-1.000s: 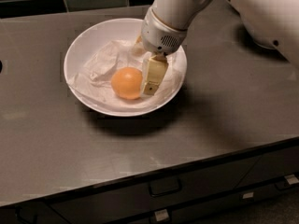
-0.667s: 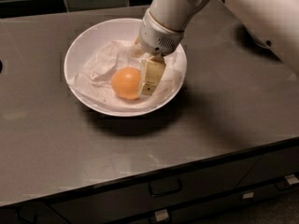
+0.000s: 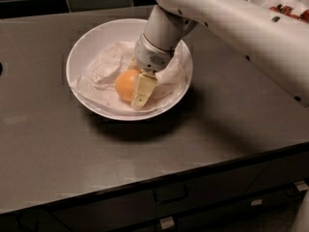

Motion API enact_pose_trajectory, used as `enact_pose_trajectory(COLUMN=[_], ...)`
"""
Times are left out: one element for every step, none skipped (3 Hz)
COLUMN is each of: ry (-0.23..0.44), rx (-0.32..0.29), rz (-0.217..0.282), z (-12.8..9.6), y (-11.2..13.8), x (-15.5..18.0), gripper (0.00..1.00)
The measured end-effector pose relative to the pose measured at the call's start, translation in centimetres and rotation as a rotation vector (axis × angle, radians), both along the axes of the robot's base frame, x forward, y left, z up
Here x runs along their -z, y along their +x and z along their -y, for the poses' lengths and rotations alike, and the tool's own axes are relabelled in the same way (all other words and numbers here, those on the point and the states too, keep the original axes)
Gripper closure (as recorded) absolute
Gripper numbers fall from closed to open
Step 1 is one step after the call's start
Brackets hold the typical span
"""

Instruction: Pick orange from white bowl

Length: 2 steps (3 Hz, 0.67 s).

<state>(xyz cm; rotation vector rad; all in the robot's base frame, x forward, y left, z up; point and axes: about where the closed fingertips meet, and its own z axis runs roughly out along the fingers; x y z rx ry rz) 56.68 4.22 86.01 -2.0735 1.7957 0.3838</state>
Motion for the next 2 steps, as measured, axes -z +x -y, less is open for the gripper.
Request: enact_pose_trajectory(ry=[-0.002,-0.002], rx=[0.0,0.0], rz=[-0.002,-0.002], z=[-0.1,-0.1], y=[0.03,0.03], x=[0.18,0.18], gripper=[0.46,0.69])
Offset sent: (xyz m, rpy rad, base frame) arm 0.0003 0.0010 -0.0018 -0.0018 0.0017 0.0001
